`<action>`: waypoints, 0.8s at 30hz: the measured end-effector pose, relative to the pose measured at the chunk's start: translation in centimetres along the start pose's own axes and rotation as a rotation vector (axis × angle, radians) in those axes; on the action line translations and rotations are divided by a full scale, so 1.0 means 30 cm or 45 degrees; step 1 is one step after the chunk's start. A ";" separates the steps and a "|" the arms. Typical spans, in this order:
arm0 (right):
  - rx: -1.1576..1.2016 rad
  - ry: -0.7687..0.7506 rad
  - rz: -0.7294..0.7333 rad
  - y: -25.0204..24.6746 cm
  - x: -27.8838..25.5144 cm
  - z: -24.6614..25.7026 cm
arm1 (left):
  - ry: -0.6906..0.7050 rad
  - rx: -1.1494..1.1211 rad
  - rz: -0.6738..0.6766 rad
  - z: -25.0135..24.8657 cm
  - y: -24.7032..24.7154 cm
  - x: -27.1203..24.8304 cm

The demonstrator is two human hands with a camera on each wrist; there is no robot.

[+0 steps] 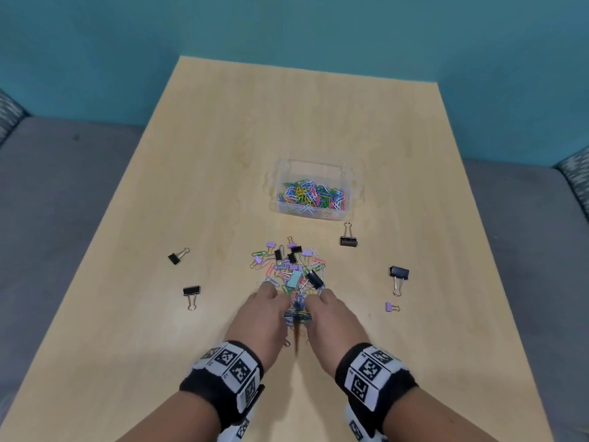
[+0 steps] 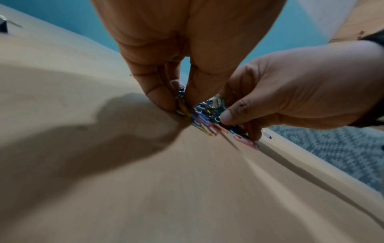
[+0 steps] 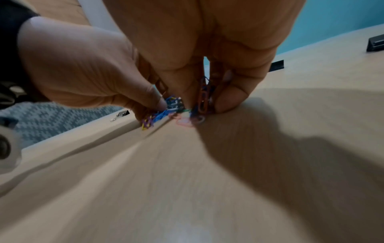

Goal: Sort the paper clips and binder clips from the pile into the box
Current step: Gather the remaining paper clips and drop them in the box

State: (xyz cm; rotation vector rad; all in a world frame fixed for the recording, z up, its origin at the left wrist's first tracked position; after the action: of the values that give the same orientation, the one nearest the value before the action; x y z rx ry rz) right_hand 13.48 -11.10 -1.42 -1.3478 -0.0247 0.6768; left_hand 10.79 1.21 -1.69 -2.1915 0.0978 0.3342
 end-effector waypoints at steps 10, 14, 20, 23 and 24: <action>0.574 0.267 0.210 -0.006 0.008 -0.117 | -0.438 -0.785 0.008 0.094 -0.041 0.000; 0.964 0.376 0.339 -0.009 -0.003 -0.146 | -0.593 -1.167 0.015 0.105 -0.066 -0.002; 1.110 0.366 0.379 -0.057 0.009 -0.173 | -0.638 -1.444 0.108 0.069 -0.121 0.032; 1.159 0.351 0.370 -0.103 0.048 -0.175 | -0.655 -1.572 0.157 0.037 -0.151 0.078; 1.163 0.344 0.359 -0.126 0.072 -0.181 | -0.655 -1.612 0.163 0.025 -0.165 0.103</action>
State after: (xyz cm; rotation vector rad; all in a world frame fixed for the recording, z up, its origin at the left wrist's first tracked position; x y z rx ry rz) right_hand 19.00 -15.13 -0.17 -0.5438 0.6315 0.6160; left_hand 14.54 4.94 0.90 -3.2195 -0.3596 1.2867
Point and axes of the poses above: each hand's wrist, its own x-axis towards the middle knuckle, its own y-axis out of the palm, z = x × y, the point moved 5 cm from there along x, towards the middle knuckle, and after that the axes turned 10 degrees about -x, right-handed, at the moved point
